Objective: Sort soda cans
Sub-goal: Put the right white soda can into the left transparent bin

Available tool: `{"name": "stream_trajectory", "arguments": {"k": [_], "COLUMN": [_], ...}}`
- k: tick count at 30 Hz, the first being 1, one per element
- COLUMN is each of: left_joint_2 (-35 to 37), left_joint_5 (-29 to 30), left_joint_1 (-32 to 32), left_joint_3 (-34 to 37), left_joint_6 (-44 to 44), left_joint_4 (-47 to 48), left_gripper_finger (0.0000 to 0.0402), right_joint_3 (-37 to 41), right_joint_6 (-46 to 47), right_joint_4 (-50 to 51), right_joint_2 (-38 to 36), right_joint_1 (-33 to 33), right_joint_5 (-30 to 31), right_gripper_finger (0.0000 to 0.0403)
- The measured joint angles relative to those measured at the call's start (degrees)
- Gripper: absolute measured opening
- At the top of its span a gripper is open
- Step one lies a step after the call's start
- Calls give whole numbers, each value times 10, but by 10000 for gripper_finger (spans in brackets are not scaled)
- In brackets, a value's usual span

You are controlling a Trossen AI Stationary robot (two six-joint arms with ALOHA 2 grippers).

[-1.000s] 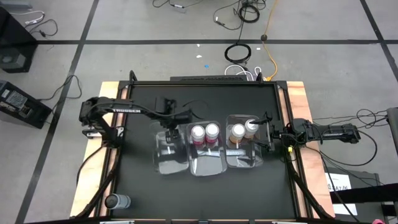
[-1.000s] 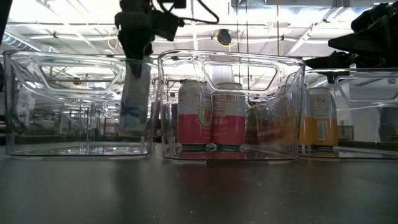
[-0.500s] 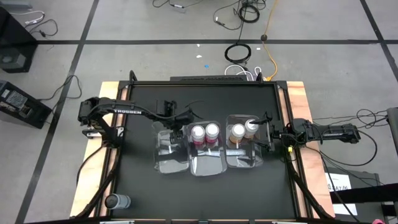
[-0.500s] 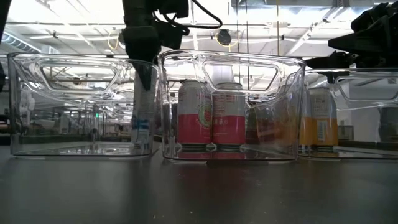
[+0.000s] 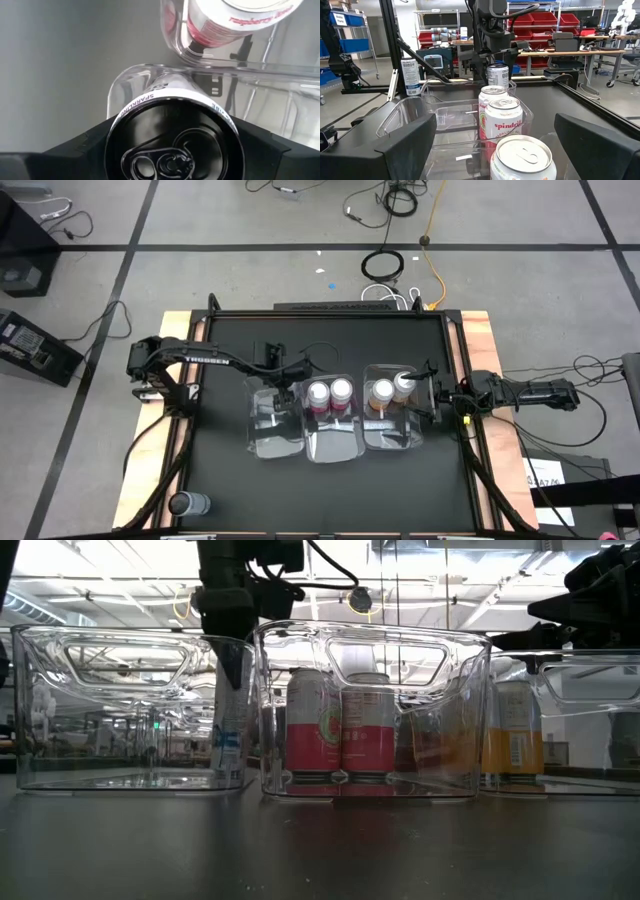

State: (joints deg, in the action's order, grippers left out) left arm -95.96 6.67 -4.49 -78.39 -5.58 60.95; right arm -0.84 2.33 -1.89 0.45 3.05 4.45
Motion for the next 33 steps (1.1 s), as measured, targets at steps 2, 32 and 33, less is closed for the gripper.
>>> {"name": "stream_trajectory", "arguments": {"k": [2,32,33], "left_joint_2": [0,14,14], "left_joint_5": [-2,-2,-2], "left_joint_1": [0,2,2], "left_joint_3": [0,-5,-5], "left_joint_6": [0,20,20], "left_joint_4": [0,31,31], "left_gripper_finger": [318,320,320], "right_joint_3": [0,0,0], "right_joint_6": [0,0,0], "right_joint_4": [0,0,0], "right_joint_2": [0,0,0], "right_joint_1": [0,0,0], "right_joint_5": [0,0,0], "right_gripper_finger": [398,398,398]}}
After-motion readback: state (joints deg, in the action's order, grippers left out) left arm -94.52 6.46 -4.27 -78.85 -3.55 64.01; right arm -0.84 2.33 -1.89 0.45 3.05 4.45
